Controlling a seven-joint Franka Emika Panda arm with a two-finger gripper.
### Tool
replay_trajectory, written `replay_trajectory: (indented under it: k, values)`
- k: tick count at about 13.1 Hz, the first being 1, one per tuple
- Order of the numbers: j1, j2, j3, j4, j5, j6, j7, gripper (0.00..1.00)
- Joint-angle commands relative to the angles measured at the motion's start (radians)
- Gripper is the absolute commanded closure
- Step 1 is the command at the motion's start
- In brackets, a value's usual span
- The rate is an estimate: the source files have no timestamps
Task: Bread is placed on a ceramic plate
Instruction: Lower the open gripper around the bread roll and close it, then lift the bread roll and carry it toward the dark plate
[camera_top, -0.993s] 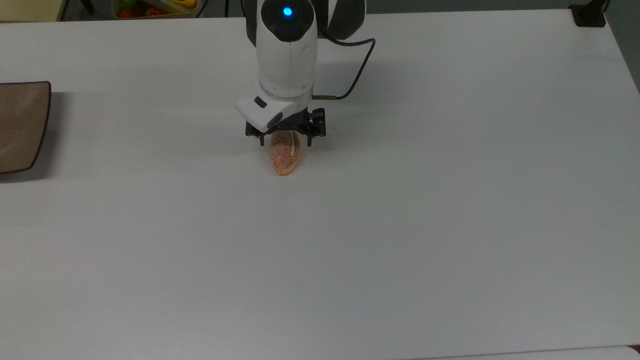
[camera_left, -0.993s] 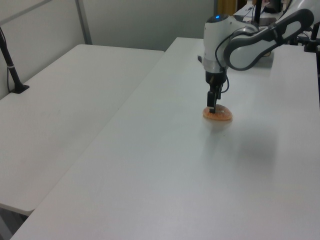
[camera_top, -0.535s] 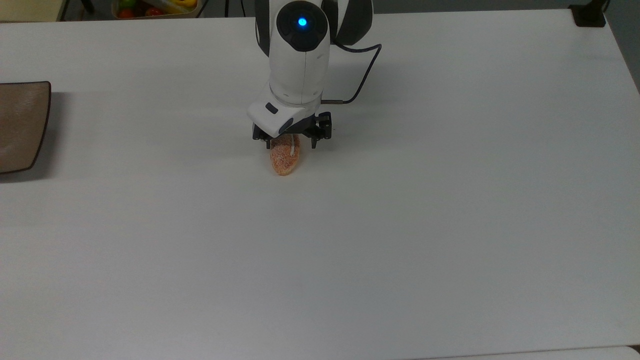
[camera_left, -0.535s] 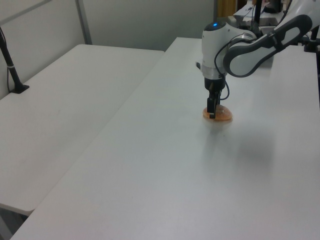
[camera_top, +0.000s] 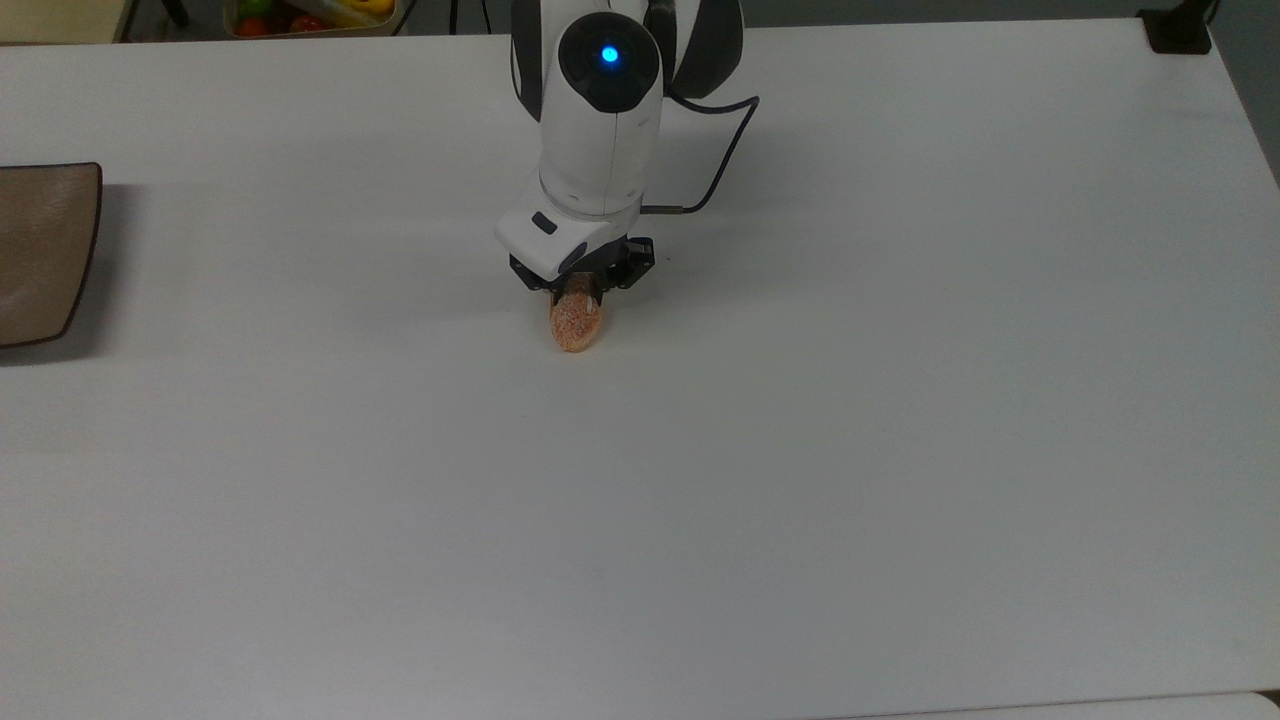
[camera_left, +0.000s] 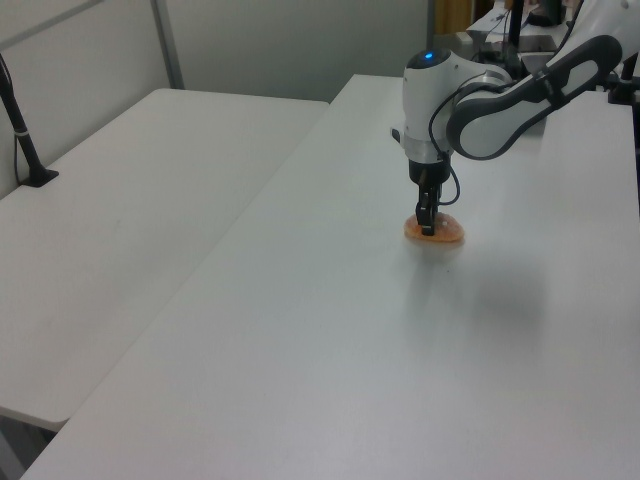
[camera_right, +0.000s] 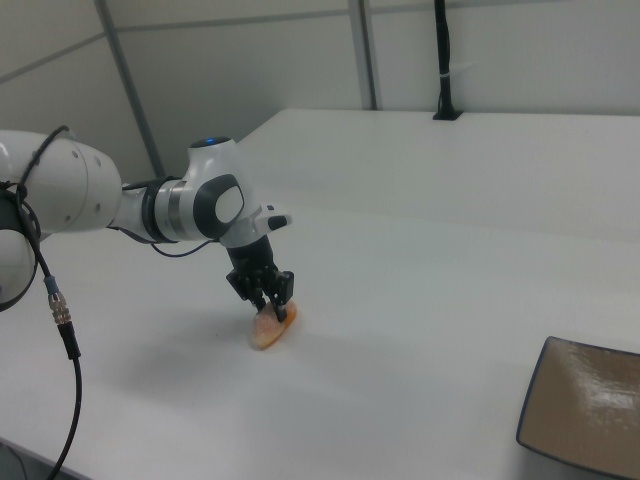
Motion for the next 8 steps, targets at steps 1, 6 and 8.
replay_trajectory:
  k: [1,6,8]
  values:
    - [-0.008,-0.025,0.000,-0.010,-0.021,0.036,0.024,0.61]
    - [-0.062,-0.081,-0.040,0.011,-0.021,0.034,0.003,0.61]
    - [-0.070,-0.081,-0.105,0.043,-0.019,0.040,-0.054,0.61]
